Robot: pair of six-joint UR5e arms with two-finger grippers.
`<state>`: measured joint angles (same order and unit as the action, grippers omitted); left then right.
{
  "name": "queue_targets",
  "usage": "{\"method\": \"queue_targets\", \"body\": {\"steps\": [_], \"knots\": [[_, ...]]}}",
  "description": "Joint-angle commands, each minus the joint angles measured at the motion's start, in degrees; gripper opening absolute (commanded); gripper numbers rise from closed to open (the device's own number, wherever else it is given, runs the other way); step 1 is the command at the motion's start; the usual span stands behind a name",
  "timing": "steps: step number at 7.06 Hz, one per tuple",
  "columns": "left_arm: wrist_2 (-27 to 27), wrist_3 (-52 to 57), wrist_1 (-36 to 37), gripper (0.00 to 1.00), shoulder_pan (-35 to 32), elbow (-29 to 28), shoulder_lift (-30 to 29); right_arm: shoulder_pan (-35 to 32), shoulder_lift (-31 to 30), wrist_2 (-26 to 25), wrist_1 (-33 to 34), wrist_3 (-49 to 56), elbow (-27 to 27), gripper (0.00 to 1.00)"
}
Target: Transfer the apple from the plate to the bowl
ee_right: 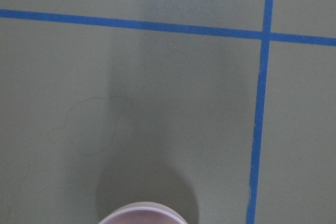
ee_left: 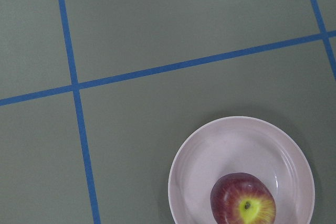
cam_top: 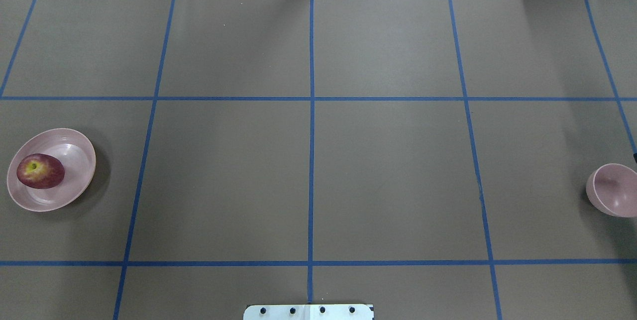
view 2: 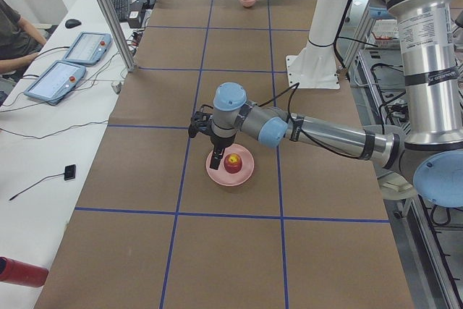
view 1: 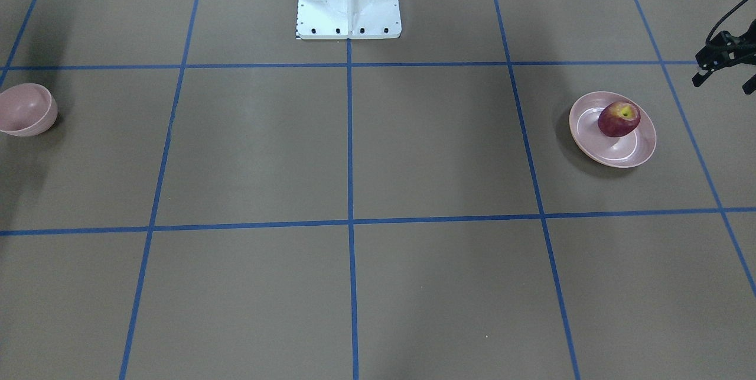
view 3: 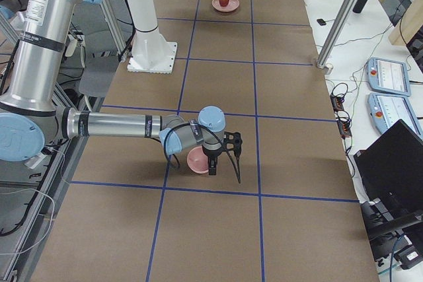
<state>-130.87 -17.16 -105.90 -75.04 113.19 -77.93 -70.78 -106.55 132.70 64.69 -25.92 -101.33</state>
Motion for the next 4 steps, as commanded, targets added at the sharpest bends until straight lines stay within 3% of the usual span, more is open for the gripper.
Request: {"method": "queue_targets", "body": {"steps": [1, 4], "knots": [[0.1, 0.0, 0.0, 0.98, 0.1, -0.1, -0.1, 4.6, -0.7, 0.2, -4.6, -4.4, 1.7, 1.00], [0.1, -0.1, 0.0, 0.98, 0.0, -0.1, 0.0, 6.0, -1.4, -0.3, -6.5, -4.3, 5.4, 1.00]]}}
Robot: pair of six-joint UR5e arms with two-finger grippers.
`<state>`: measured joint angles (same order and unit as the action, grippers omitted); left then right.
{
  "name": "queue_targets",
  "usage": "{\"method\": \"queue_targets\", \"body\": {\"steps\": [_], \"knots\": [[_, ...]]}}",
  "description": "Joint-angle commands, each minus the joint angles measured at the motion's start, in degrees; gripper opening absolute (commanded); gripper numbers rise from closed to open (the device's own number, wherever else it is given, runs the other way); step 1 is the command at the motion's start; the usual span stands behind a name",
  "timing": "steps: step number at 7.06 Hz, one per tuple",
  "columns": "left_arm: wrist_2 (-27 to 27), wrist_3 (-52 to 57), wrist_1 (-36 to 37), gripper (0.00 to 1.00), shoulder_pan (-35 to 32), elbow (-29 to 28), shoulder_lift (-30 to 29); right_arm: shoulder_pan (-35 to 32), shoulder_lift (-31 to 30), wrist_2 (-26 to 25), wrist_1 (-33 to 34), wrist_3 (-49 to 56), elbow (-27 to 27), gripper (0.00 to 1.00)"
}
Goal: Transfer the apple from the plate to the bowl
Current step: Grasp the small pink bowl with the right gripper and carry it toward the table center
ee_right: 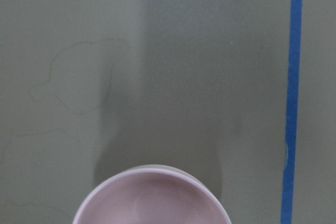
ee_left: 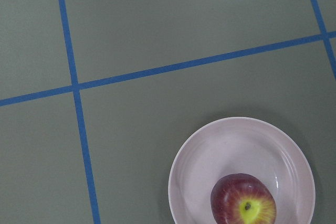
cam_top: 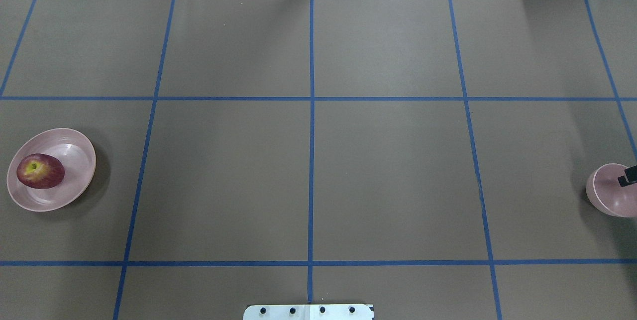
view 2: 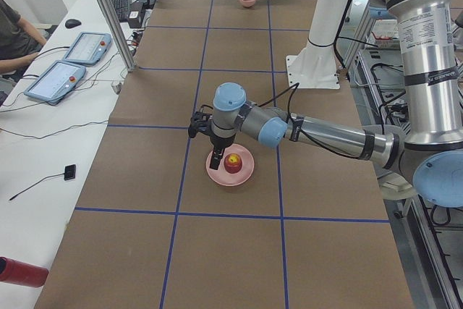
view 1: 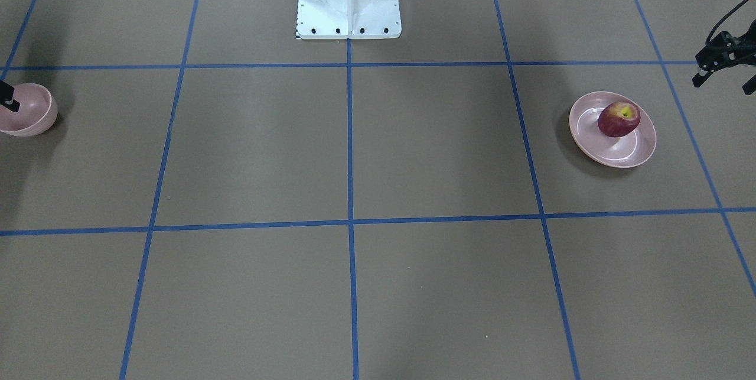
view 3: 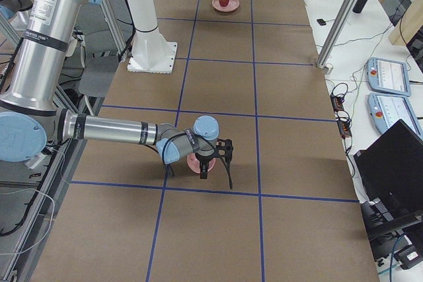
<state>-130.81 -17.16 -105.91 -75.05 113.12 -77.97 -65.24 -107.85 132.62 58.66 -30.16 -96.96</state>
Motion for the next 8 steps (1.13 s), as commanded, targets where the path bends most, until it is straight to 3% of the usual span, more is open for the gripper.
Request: {"method": "queue_targets", "body": {"steps": [1, 2, 3, 4, 7, 8], "knots": [[0.0, -0.1, 0.0, 0.98, 0.0, 0.3, 0.0, 0.6, 0.0, -0.3, -0.5, -0.1, 1.9, 1.00], [0.0, -0.2, 0.0, 0.98, 0.0, 0.3, 0.0, 0.6, 0.4, 0.0, -0.4, -0.5, 2.3, 0.61], [0.0, -0.1, 0.0, 0.98, 0.0, 0.4, 0.0, 0.8, 0.4, 0.1, -0.4, -1.5, 3.1, 0.16], [0.0, -0.1, 0.0, 0.98, 0.0, 0.4, 0.0, 0.8, 0.5, 0.1, -0.4, -1.5, 3.2, 0.00], [0.0, -0.2, 0.0, 0.98, 0.0, 0.3, 0.0, 0.8, 1.2, 0.7, -0.5, -1.6, 2.6, 0.00], [-0.1, -0.2, 0.1, 0.98, 0.0, 0.3, -0.1, 0.7, 2.3, 2.9, 0.2, -4.1, 0.0, 0.00]]}}
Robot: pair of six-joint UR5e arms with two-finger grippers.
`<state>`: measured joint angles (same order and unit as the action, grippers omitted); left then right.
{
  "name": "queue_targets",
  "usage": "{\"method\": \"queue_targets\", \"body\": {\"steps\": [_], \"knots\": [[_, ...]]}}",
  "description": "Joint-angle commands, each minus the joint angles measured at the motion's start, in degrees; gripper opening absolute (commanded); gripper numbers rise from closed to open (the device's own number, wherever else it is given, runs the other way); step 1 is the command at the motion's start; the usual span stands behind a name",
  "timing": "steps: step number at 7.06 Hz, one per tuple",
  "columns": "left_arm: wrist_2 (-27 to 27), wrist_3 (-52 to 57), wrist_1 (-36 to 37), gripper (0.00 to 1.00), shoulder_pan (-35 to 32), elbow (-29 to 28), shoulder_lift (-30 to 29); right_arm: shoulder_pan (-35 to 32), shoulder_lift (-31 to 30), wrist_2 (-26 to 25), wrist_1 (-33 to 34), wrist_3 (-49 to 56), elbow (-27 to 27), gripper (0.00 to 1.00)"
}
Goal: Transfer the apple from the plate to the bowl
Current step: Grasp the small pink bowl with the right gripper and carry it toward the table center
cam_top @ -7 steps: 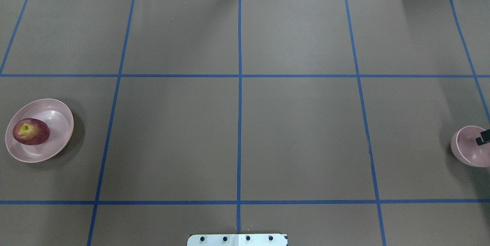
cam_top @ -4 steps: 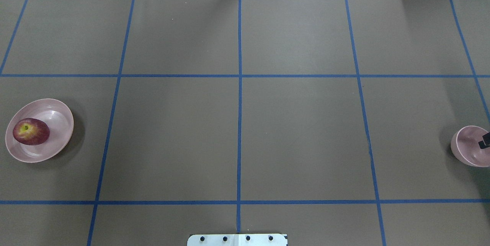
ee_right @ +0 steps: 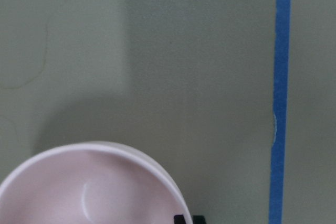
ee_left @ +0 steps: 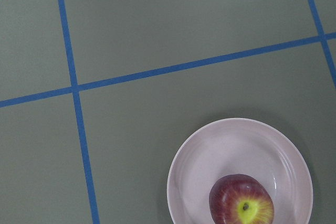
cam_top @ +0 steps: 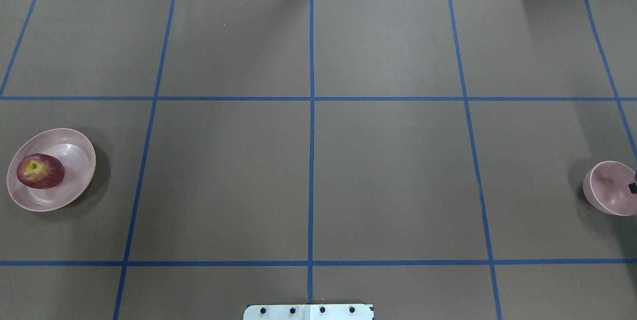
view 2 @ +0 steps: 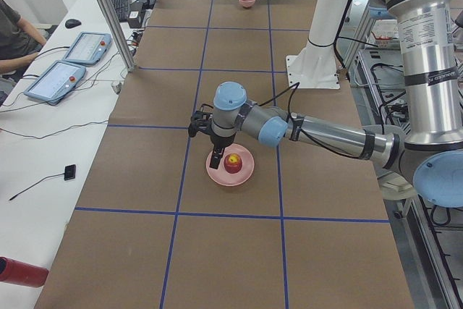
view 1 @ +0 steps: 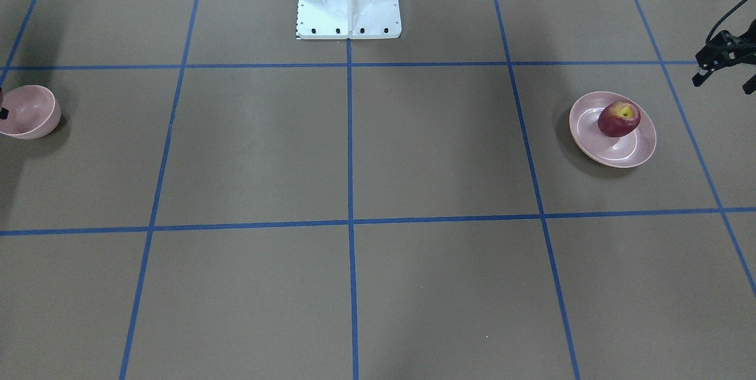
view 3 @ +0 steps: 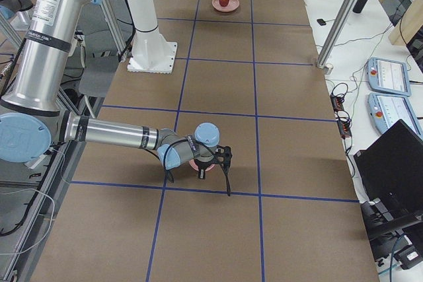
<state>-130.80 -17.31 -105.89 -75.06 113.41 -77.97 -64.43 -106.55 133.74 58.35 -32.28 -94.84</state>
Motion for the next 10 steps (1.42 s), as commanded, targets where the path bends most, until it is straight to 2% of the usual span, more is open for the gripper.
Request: {"method": "queue_targets", "body": {"steps": [1, 2, 4, 5, 6, 7, 8, 10], "knots": [[-0.1, -0.1, 0.1, 0.98, 0.0, 0.1, -0.2, -0.1, 4.4, 2.8, 4.1, -5.8, -5.6, 0.00], [-0.1, 0.0, 0.1, 0.98, 0.1, -0.4, -0.3, 0.0, 15.8, 2.9, 14.3, -12.5, -6.4, 0.00], [-0.1, -3.9, 0.1, 0.98, 0.3, -0.4, -1.3, 8.6, 36.4, 1.8, 26.2, -25.4, -3.1, 0.00], [-0.1, -6.4, 0.0, 0.98, 1.8, -0.4, -2.3, 13.7, 46.9, -1.7, 26.2, -35.6, 2.9, 0.00], [-0.1, -6.5, 0.0, 0.98, 2.6, -0.2, -2.5, 17.5, 53.6, -2.8, 26.1, -41.6, 6.9, 0.00], [-0.1, -6.5, 0.0, 0.98, 2.7, -0.3, -2.6, 19.9, 61.6, -5.7, 26.1, -45.1, 14.0, 0.00], [-0.1, -6.4, 0.0, 0.98, 2.9, -0.3, -2.5, 21.7, 65.3, -7.8, 25.7, -46.5, 18.3, 0.00], [-0.1, -6.6, 0.0, 0.98, 3.2, -0.2, -2.5, 23.1, 65.4, -9.2, 20.2, -47.5, 21.6, 0.00]]}}
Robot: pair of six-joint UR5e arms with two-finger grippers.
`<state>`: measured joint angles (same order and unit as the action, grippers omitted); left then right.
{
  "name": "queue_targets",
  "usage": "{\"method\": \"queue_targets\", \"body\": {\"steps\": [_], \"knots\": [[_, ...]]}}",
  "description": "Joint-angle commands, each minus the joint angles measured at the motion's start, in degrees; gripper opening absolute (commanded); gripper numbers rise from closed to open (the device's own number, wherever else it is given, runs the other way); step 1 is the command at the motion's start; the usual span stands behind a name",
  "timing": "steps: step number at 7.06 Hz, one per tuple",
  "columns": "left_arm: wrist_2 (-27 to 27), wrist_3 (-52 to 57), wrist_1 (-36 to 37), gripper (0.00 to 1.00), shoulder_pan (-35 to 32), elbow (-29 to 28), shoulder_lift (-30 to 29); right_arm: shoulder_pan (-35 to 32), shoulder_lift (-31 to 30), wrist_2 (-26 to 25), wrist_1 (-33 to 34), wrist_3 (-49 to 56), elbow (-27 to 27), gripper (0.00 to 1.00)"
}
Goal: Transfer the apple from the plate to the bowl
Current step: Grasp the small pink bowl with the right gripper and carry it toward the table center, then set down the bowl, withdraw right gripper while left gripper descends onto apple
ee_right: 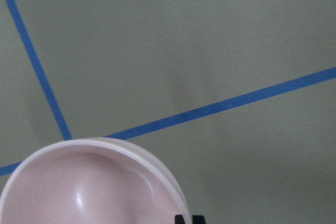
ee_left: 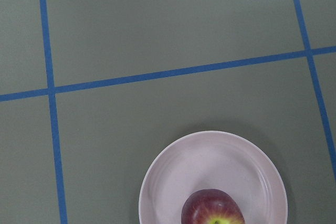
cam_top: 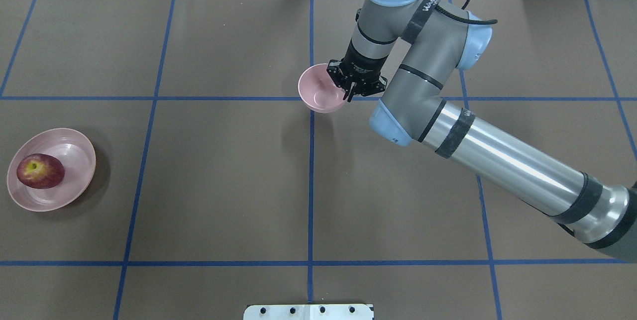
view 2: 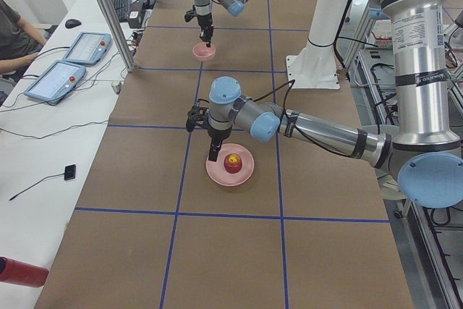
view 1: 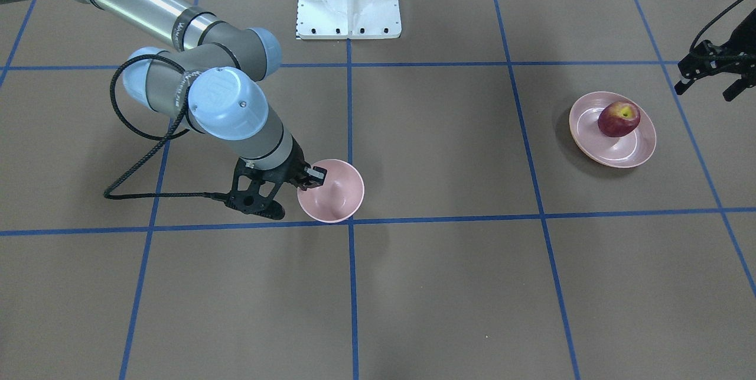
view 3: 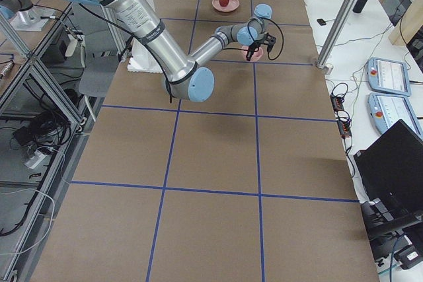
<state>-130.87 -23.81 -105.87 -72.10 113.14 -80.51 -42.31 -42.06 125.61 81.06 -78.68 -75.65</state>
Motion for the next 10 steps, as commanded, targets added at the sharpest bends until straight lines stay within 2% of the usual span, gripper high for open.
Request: {"method": "queue_targets", "body": {"steps": [1, 4, 5, 6, 7, 9, 10], "knots": [[0.0, -0.8, -0.4, 0.98, 0.8, 0.1, 0.0, 1.1, 0.9, -1.2, -2.7, -1.1, 2.6, 0.00], [0.1, -9.8, -1.9, 0.98, 5.5, 0.8, 0.7, 1.3, 1.3, -1.5, -5.4, -1.3, 4.6, 0.00], [0.0, -10.5, -2.0, 0.98, 5.9, 1.1, 2.0, 1.5, 1.4, -1.5, -5.4, -1.3, 4.7, 0.24], [0.1, -10.9, -2.0, 0.98, 7.3, 1.1, 2.5, 1.6, 1.5, -1.6, -5.3, -1.3, 4.7, 0.99], [2.0, -11.5, -2.0, 0.98, 9.5, 0.6, 2.2, 1.5, 1.4, -1.6, -5.3, -1.3, 4.6, 1.00], [11.2, -12.6, -2.4, 0.98, 16.8, -0.6, 1.7, 1.0, 0.0, -0.9, -5.1, -1.7, 1.6, 1.00], [11.3, -12.8, -8.4, 0.98, 17.9, -3.1, 1.6, 0.7, -1.1, -0.9, -5.4, -1.1, 1.3, 1.00]]}}
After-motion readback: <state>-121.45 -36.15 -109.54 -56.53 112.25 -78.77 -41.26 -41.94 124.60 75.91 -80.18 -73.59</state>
